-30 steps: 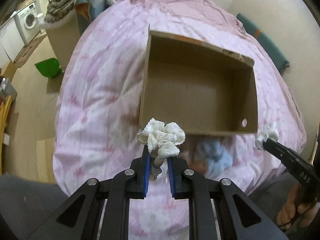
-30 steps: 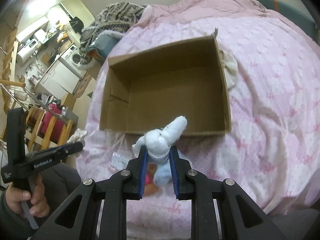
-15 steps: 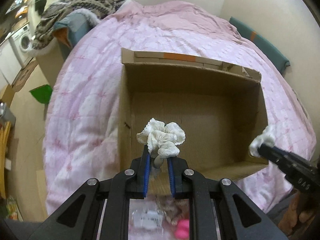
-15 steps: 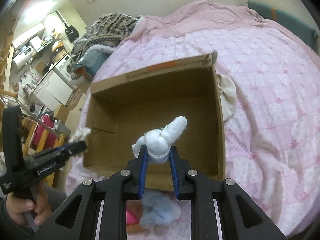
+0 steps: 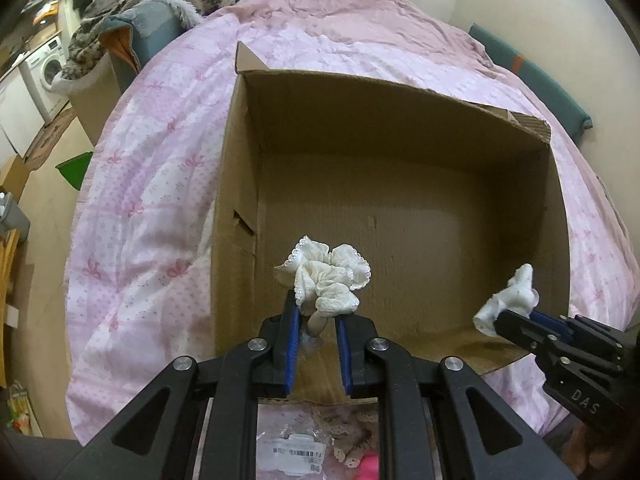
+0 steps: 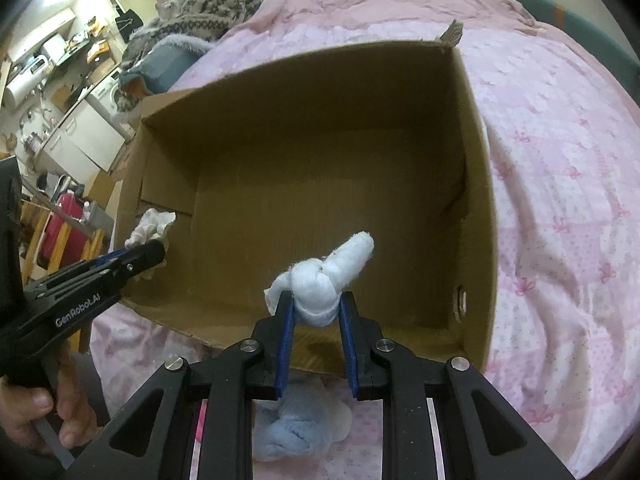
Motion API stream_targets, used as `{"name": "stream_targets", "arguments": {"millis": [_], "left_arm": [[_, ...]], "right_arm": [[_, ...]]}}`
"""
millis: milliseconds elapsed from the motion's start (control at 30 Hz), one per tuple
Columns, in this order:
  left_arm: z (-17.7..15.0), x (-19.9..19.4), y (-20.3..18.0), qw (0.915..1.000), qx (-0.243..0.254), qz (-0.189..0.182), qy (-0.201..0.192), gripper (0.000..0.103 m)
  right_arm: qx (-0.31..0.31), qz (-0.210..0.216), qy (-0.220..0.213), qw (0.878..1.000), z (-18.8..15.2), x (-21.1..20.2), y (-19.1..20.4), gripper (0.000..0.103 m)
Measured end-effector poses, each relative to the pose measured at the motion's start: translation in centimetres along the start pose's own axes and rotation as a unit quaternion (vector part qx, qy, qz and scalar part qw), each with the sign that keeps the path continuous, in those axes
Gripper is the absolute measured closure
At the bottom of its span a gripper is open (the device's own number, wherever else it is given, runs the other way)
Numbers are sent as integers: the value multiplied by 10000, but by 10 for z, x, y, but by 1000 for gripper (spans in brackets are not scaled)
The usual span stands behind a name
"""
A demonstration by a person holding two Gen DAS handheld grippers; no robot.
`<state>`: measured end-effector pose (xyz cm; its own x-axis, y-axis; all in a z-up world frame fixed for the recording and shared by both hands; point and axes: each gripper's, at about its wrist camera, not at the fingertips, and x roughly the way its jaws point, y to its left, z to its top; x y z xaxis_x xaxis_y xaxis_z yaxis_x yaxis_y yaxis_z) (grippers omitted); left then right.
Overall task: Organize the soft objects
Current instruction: 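Carry both items over the box and open both grippers to drop them, then move the left gripper back to the clear plastic bag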
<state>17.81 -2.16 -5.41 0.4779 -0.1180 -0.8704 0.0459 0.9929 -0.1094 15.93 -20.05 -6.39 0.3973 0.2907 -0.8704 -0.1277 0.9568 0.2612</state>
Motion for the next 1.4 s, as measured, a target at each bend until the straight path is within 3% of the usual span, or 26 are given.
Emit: {"name": "stream_targets", "arguments": {"millis": [533,600,733,867,933,967,1067,1100,1200,1400], "left_arm": [[-5,2,-13,9997,229,-112,57,86],[-6,0,-15,9996,245,-118,15,80],[-5,-2,-14,9996,228,-135,-33,78],[-5,-2,-14,9996,230,-134,-32,75],[-5,-4,-14,9996,224,-158,-67,69],[-5,-5,-13,9996,220,-150,-98,63],[-4,-10,-13,9994,214,-93,-255,43],[-3,-12,-12,9993,205,-105,-296,38],[-2,-15,-11,9991,171,-146,-349,36],[-1,-21,-9,9988,173,-63,-454,36]], "right_arm": [[89,96,182,9997,-1,9,-1,79],[96,89,160,9998,-2,8,-2,78],[108,171,89,9998,-3,4,-4,78],[128,174,6,9998,-3,0,-5,70],[181,162,-8,9997,-3,-1,-6,55],[245,163,-46,9996,-2,-3,-8,41],[316,208,-249,9990,0,-13,-10,39],[340,174,-328,9987,1,-16,-11,33],[591,101,-550,9967,4,-23,-19,20],[1049,75,-547,9929,7,-25,-37,19]]}}
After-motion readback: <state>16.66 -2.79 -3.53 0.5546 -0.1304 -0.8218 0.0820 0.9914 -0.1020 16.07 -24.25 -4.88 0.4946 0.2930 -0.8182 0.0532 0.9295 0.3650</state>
